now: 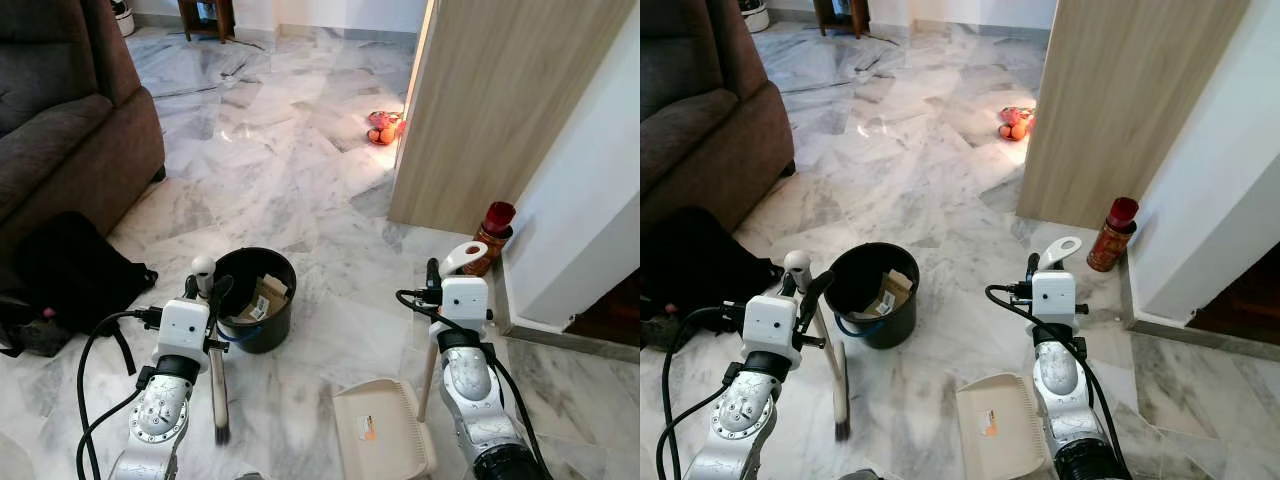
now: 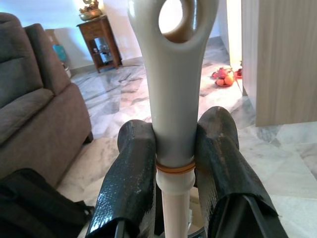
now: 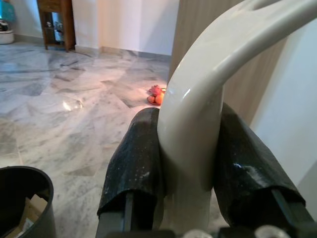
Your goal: Sweep floor
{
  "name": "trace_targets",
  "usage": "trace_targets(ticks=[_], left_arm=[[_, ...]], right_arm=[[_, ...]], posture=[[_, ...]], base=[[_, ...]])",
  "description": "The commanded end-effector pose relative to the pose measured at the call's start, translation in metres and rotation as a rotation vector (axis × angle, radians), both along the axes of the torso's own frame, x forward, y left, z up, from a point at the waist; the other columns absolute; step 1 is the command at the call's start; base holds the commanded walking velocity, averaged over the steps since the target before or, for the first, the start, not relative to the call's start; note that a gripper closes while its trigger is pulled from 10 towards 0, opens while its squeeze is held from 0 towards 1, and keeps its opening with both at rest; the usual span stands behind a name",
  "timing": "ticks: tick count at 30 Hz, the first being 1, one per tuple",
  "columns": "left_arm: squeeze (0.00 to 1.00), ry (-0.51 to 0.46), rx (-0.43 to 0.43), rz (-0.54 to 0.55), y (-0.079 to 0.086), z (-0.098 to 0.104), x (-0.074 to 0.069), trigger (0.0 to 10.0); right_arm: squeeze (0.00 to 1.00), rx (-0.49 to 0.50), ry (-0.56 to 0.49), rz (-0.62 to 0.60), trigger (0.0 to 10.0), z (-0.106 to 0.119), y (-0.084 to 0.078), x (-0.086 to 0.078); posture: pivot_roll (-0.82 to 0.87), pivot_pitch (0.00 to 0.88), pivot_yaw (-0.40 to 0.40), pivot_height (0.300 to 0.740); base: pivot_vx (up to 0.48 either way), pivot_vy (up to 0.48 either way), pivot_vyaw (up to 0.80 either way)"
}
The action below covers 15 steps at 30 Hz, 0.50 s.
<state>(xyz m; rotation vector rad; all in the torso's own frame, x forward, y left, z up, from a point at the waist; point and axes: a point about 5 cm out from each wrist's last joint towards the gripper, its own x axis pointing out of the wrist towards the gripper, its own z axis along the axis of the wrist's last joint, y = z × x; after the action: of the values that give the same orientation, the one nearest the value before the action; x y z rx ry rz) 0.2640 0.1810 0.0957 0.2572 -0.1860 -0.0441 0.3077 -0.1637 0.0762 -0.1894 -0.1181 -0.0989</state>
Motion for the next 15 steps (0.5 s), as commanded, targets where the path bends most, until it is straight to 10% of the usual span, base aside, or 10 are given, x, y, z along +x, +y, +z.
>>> trace_targets(ticks=[1,15], left_arm=[[0.0,-0.017,0.01,-0.001,0.0014,0.0032,0.0001,10.0],[0.0,-0.014,0.02,0.011,0.0009,0.0018,-0.0009,10.0]], right_arm=[[0.0,0.0,-0.026,0.003,10.0,0.0048,0.0004,0.0026],[0.0,-0.01,-0.026,0.006,10.0,0.0058,-0.0011,0.0031]], posture=[[0.09,0.062,0.012,0.74],[0.09,0.066,0.005,0.74]], base=[[0.0,0.0,-0.8],[0.0,-0.117,-0.8]])
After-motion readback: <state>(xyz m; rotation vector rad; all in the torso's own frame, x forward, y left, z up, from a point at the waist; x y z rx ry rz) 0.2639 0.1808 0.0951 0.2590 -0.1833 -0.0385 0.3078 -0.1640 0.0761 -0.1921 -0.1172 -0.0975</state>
